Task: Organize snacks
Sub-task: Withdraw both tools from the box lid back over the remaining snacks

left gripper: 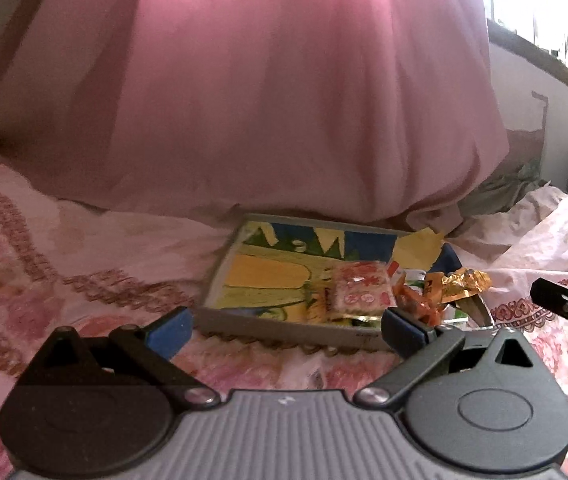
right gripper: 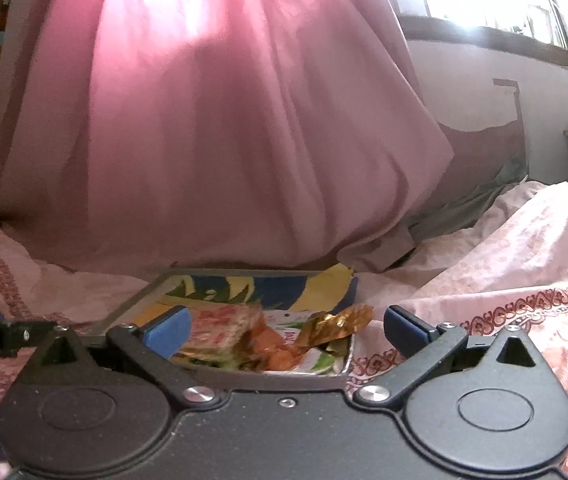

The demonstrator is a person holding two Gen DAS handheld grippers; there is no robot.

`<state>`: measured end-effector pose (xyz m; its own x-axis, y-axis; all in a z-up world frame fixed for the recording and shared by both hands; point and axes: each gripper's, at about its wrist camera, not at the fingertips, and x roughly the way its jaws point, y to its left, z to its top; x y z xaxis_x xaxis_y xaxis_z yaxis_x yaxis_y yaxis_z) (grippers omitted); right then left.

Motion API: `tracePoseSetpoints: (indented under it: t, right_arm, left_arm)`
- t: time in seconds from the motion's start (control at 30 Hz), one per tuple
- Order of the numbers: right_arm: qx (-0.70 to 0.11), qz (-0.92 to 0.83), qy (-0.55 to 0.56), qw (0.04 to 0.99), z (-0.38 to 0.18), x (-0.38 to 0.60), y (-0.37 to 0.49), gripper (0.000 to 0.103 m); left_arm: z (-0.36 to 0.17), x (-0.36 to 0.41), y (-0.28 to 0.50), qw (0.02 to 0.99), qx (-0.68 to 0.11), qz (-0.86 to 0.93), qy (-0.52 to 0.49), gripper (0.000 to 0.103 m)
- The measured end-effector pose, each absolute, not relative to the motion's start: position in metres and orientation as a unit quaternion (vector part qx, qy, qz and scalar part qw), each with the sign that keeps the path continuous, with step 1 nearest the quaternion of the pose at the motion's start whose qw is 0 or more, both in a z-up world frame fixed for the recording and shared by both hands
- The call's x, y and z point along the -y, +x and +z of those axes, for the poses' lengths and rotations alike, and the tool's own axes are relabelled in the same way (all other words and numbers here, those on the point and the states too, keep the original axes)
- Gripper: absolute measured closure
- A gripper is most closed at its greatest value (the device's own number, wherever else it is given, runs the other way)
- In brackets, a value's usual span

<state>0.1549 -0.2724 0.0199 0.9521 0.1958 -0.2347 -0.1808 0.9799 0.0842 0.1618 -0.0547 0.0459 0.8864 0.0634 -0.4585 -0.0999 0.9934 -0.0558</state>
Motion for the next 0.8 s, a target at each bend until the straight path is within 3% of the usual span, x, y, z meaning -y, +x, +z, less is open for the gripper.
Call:
tracePoseSetpoints:
  t: [0.43, 0.8]
  right_arm:
    - [-0.144, 0.111, 0.019, 0.983, 0.011, 0.233, 0.084, 0.001]
    - [-0.202, 0.122, -0.017, 0.972, -0.01, 0.202, 0.055, 0.001]
  left_arm:
    - [0.033, 0.029, 0.062, 0.969, -0.242, 0.057, -0.013, 0.0]
    - [0.008, 0.011, 0.031, 0.959, -0.279, 0.048, -0.014, 0.0]
